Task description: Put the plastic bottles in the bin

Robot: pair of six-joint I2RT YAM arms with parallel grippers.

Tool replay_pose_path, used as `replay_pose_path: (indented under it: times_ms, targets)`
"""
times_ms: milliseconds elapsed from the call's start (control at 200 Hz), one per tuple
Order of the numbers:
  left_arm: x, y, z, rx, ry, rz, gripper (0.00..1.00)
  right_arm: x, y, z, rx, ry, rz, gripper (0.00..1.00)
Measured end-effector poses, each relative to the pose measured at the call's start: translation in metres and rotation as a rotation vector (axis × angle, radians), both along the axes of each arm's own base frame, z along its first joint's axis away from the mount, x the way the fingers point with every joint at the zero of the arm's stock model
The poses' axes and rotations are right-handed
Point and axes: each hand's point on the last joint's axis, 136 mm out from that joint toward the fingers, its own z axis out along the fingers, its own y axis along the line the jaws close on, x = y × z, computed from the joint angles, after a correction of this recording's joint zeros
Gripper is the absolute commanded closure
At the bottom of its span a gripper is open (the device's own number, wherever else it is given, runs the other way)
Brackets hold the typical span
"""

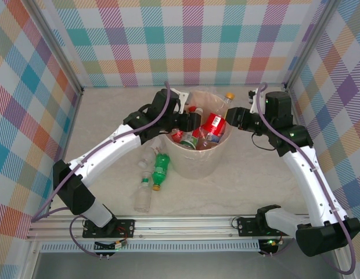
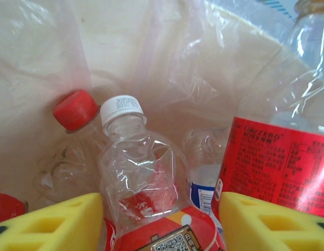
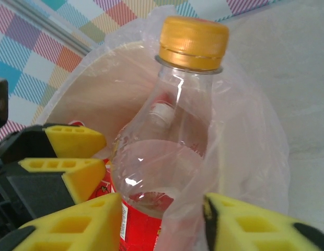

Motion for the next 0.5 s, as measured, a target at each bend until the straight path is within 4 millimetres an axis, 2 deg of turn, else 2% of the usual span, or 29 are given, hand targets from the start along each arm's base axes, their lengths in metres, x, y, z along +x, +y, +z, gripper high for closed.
replay_pose_path:
  times_ms: [205, 315, 395, 500]
  targets:
    - [0.003, 0.002, 0.022, 0.005, -0.061, -0.007, 0.23, -0.002, -0.003, 0.014, -0.009, -0.043, -0.003, 0.31]
    - [0.002, 0.015, 0.038, 0.03, -0.101, 0.016, 0.19, -0.007, -0.007, 0.019, -0.021, -0.06, -0.015, 0.27]
    - [0.001, 0.036, 0.052, 0.036, -0.118, 0.053, 0.18, -0.011, -0.009, 0.023, -0.024, -0.073, -0.022, 0.27]
    - [0.004, 0.089, 0.076, 0.027, -0.143, 0.162, 0.17, -0.017, -0.015, 0.03, -0.034, -0.104, -0.038, 0.26]
